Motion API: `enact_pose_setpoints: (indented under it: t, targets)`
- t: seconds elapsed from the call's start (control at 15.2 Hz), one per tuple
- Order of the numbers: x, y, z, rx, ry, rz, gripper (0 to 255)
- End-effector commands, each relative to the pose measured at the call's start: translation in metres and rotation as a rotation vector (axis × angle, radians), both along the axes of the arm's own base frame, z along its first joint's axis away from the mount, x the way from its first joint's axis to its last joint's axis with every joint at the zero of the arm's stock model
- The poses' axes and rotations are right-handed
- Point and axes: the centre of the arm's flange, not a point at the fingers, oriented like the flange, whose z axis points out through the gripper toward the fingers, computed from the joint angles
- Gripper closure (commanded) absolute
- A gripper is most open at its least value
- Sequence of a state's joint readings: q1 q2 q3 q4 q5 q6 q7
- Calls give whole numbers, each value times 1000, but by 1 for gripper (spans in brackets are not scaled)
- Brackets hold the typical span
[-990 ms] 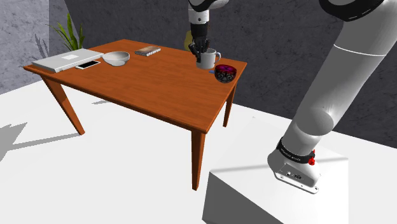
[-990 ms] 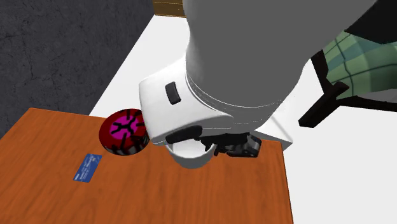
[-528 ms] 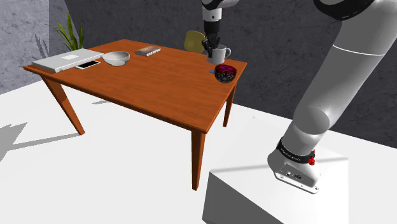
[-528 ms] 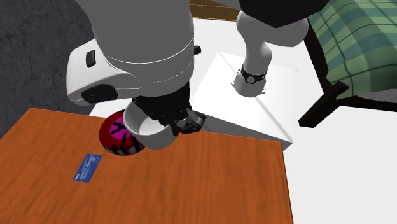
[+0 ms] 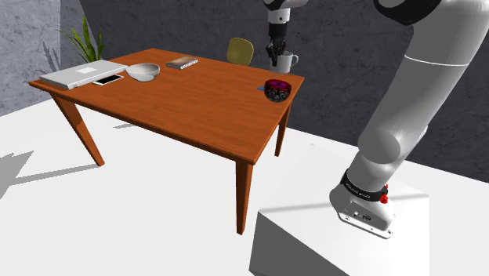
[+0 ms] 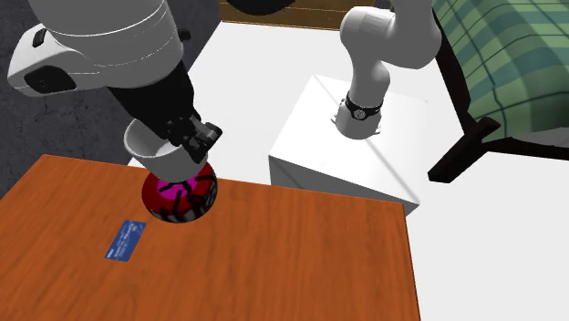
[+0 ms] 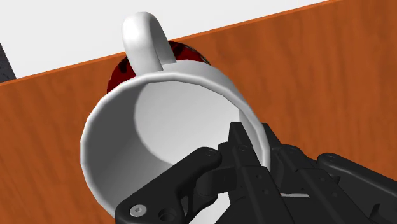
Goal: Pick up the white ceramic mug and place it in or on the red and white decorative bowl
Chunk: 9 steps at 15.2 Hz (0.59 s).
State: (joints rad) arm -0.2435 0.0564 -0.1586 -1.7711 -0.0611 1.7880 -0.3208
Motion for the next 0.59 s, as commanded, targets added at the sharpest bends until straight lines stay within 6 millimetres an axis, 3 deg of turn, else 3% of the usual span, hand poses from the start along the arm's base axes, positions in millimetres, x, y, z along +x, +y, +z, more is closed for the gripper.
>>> enact_pose_setpoints:
  t: [0.0,0.07,0.53]
  targets:
    - [-1,-25,3,0,0,2,255]
    - [-2,-35,3,0,0,2,255]
    - [-2,-35,-34,0,0,2,255]
